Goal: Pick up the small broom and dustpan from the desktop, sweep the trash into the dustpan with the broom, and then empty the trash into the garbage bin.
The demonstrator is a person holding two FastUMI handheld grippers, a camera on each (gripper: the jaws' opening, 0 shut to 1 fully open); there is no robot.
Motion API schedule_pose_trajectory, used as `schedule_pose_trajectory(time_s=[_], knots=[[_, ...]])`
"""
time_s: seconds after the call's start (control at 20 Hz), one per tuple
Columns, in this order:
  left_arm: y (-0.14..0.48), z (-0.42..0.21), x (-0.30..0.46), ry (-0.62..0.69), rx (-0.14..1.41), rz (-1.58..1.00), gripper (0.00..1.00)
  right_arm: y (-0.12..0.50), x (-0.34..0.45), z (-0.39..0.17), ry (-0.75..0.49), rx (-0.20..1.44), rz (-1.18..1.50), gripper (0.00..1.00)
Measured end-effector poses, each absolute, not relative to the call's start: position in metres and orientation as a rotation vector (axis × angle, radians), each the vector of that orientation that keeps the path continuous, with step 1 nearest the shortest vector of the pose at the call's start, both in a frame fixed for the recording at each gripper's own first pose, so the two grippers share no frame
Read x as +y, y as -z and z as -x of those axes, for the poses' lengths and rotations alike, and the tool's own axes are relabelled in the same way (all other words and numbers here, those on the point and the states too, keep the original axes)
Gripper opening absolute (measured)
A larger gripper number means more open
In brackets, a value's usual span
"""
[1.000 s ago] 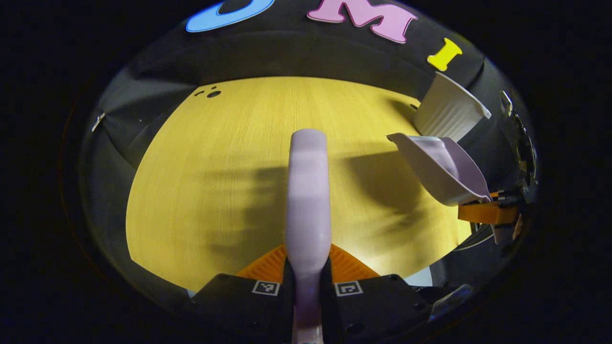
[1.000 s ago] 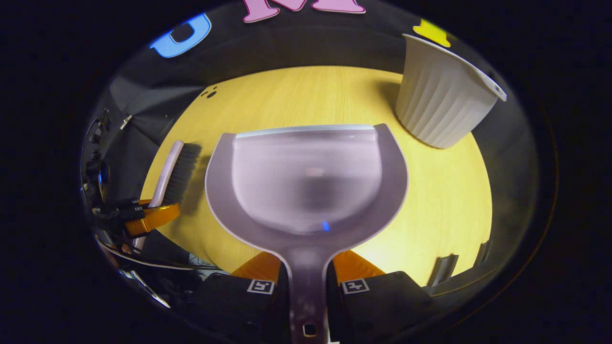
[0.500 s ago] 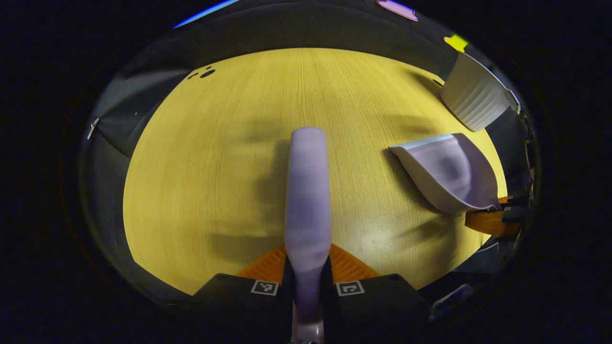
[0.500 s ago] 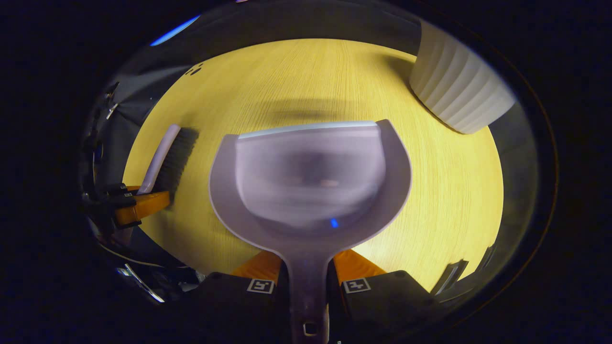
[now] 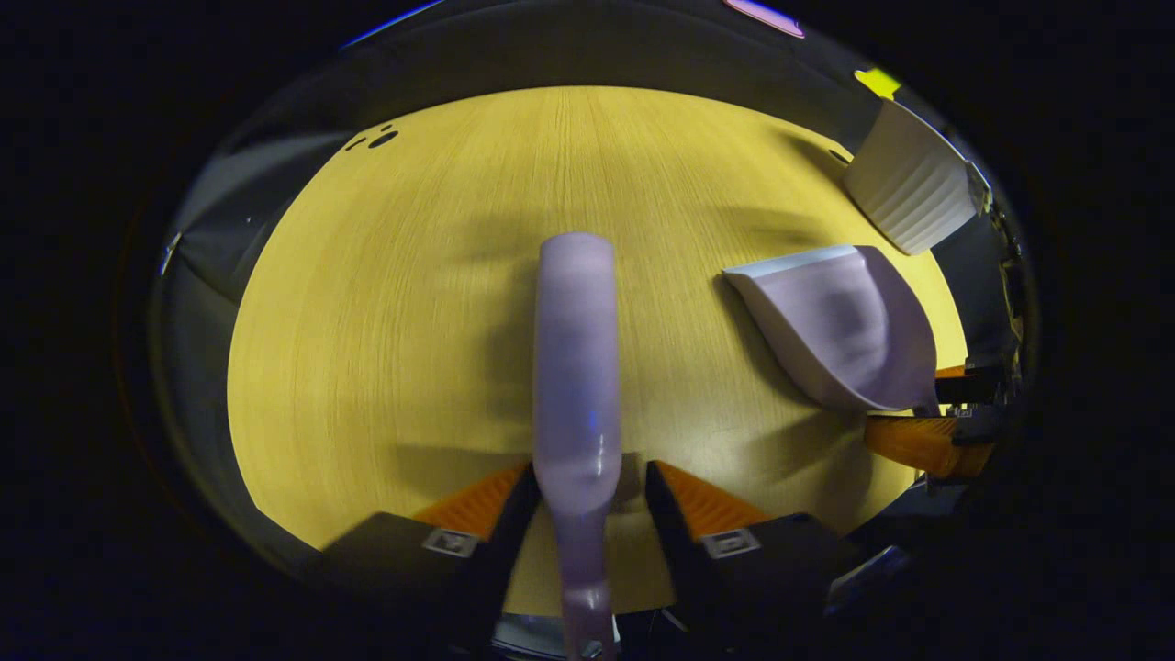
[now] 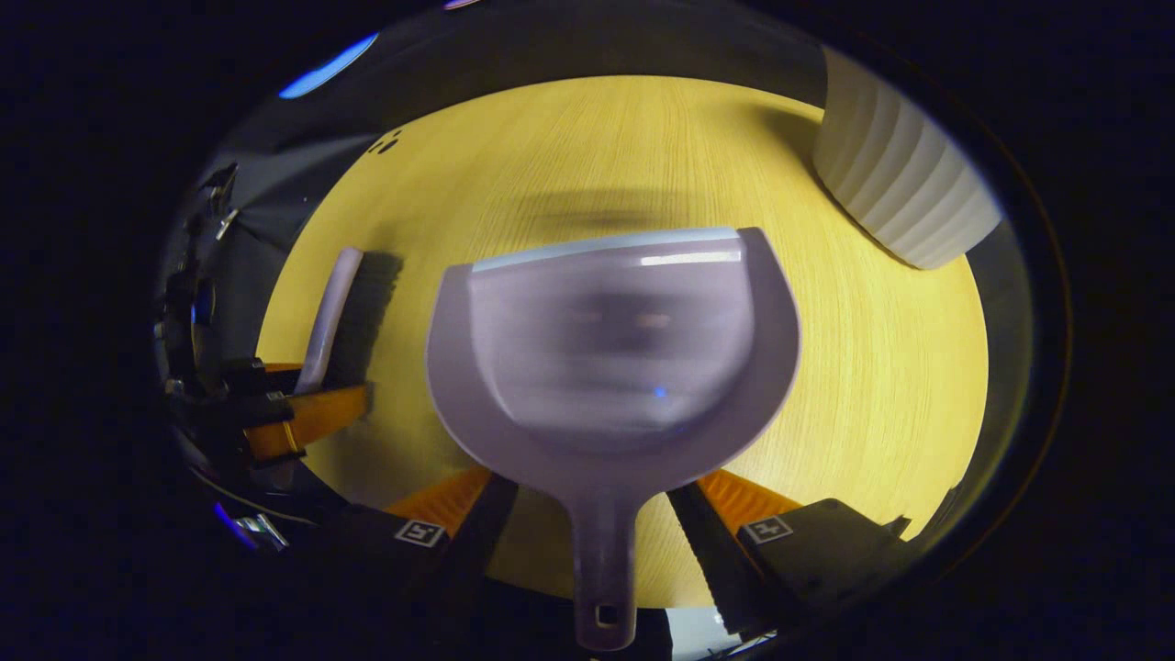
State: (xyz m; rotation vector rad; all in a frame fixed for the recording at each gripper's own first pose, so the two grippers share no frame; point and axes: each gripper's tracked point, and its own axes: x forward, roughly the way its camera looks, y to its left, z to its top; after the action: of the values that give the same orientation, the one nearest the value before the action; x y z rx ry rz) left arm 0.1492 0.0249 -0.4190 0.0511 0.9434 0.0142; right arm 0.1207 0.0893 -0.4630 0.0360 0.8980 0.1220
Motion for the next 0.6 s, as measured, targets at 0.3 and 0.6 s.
schedule_pose_trajectory(time_s=[0.3, 0.6], knots=[[0.364, -0.139, 0.013, 0.023, 0.757, -0.056, 0.97, 0.410, 0.080, -0.104, -0.064, 0.702, 0.002, 1.00], [0.253, -0.105, -0.003, 0.044, 0.354, -0.096, 0.96, 0.300, 0.089, -0.081, -0.045, 0.341, 0.059, 0.99]])
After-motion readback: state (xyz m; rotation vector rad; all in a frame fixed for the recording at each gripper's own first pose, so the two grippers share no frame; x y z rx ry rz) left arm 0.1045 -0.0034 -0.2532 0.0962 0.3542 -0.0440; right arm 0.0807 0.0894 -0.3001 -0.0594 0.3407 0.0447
